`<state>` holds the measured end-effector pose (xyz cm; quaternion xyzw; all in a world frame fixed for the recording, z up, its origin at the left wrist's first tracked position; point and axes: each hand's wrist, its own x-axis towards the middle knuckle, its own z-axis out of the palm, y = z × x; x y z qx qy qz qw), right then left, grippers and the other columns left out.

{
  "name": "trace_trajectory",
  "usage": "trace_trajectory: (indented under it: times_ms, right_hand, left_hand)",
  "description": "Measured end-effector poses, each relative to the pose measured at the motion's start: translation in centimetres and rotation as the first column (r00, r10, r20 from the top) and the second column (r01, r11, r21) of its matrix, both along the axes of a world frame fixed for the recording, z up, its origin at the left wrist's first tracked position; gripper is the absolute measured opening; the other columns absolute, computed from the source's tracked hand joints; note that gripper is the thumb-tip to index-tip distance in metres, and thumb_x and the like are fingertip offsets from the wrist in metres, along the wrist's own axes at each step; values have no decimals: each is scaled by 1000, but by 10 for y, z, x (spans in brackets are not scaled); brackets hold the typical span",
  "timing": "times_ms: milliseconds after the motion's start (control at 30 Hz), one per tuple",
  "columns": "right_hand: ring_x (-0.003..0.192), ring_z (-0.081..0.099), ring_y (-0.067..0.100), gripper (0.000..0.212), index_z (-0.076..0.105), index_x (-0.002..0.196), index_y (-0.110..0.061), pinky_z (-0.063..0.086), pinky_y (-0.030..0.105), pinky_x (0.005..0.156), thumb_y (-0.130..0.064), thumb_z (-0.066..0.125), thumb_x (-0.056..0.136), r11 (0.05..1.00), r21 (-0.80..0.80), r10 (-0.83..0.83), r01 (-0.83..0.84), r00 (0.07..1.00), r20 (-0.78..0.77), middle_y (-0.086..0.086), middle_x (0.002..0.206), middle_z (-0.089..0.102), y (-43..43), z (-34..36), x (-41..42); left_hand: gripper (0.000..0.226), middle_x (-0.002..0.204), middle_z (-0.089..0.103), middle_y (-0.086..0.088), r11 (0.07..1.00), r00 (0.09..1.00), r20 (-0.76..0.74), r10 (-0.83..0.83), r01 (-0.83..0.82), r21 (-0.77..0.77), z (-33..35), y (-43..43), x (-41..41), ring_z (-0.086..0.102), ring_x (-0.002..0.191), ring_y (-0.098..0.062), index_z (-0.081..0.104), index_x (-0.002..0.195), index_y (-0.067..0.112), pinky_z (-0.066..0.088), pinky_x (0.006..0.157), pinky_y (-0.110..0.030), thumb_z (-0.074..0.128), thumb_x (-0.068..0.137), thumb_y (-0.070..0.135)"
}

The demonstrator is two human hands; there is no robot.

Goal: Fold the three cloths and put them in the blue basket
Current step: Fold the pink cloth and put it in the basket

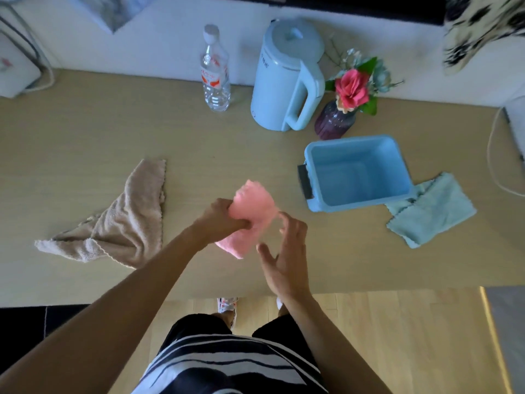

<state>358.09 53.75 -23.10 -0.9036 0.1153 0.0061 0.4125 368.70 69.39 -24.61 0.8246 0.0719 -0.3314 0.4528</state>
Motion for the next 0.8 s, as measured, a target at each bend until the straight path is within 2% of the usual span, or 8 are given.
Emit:
trace_trajectory:
  times_ms: [100,233,367,433,533,633,733,800]
  right_hand:
    - [114,49,15,76,39,140,-13,45,30,100,-24,77,75,980,180,-110,90,988,109,-3,123,42,-16,39,25]
    - [116,61,18,105,32,146,-24,55,29,92,-38,82,55,798,554,-190,237,971,-142,0,129,55,-56,80,61]
    - [97,69,17,92,40,141,-29,56,31,77,-23,78,57,806,533,-194,257,966,-172,4,119,68,-116,108,78]
    - [95,69,12,85,38,141,-29,57,33,79,-12,78,68,830,493,-219,260,965,-141,-7,117,68,-146,113,83]
    - [79,62,-11,73,35,138,-32,51,14,65,3,68,84,884,430,-162,185,983,-89,-32,97,64,-194,121,91]
    - [85,59,1,60,44,124,-33,46,13,59,5,64,83,946,317,-64,76,997,-50,-20,105,58,-234,122,105]
    - [79,56,11,42,58,103,-34,41,21,62,1,63,79,984,162,90,-74,991,-95,-9,108,60,-265,112,123]
    - [88,59,16,36,67,96,-33,43,22,71,-1,65,78,985,51,173,-167,972,-159,-3,108,62,-281,104,136]
  left_hand:
    - [34,96,76,-6,936,985,-64,163,-175,-305,42,-6,0,73,89,-24,70,99,17,59,73,-31,87,70,18]
    - [66,119,70,-20,755,955,-125,268,-289,-588,79,-42,4,69,109,-34,63,122,9,57,94,-48,89,63,20]
    - [68,118,71,-17,676,944,-95,315,-294,-675,107,-97,14,67,112,-35,60,124,9,56,95,-50,85,62,22]
    - [70,113,73,-12,731,942,25,333,-242,-638,111,-120,22,69,106,-32,58,126,16,58,91,-48,84,63,29]
    - [81,104,72,-3,824,915,193,353,-207,-527,109,-158,31,70,87,-20,40,141,38,62,77,-36,80,72,26]
    - [91,102,67,6,915,879,392,273,-110,-389,98,-188,38,63,77,-5,20,144,59,55,71,-23,74,82,21]
    - [54,109,66,7,976,850,499,169,-75,-204,87,-214,45,64,89,-17,54,130,45,54,77,-26,69,85,20]
    - [31,103,66,7,988,860,493,131,-73,-136,80,-231,48,62,86,-19,69,113,32,47,74,-15,69,86,16]
